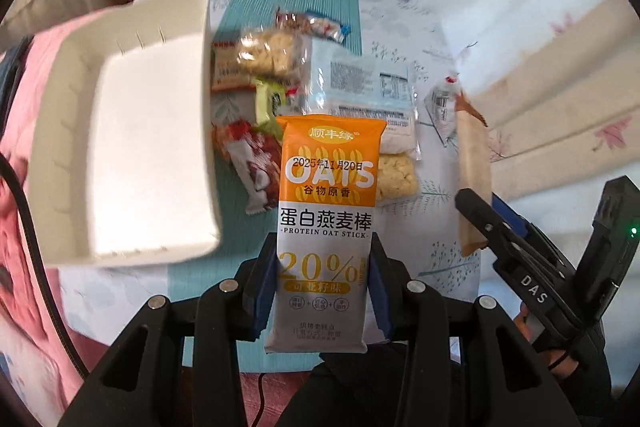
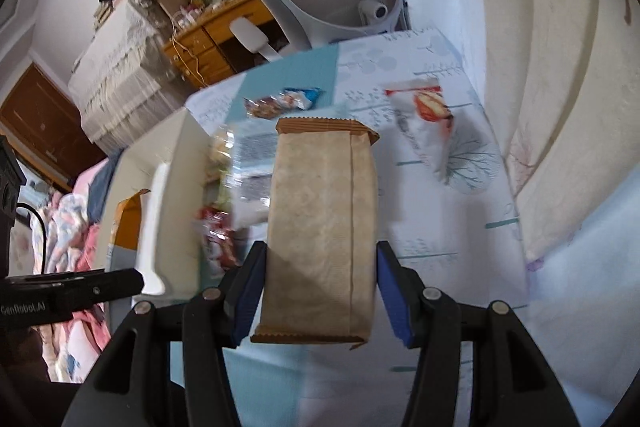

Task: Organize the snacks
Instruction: 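Lift the oat stick with the left tool while the right tool carries the wafer bar over the white tray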

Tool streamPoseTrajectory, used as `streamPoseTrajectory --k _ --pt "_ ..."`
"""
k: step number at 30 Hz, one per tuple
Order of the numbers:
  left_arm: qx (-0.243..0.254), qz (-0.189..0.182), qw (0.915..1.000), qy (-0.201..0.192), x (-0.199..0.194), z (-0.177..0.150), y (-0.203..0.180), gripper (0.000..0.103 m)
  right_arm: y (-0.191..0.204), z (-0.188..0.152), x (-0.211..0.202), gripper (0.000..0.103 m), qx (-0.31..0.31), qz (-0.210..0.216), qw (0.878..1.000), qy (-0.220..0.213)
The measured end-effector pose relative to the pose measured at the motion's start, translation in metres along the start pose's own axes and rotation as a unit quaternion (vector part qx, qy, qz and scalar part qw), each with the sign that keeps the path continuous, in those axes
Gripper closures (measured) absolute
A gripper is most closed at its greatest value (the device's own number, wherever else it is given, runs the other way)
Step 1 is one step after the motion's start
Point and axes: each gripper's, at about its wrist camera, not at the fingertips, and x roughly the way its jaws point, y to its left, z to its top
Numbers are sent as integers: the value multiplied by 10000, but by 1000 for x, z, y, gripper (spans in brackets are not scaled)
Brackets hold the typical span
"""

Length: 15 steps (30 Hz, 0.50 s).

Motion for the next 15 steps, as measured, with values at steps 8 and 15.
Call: streamPoseTrajectory --k 8,15 --pt "260 -175 9989 -358 -33 -1 49 63 71 -13 0 49 81 193 9993 -311" --pt "350 -204 9970 -661 -53 2 99 63 132 -25 15 49 59 481 9978 -445"
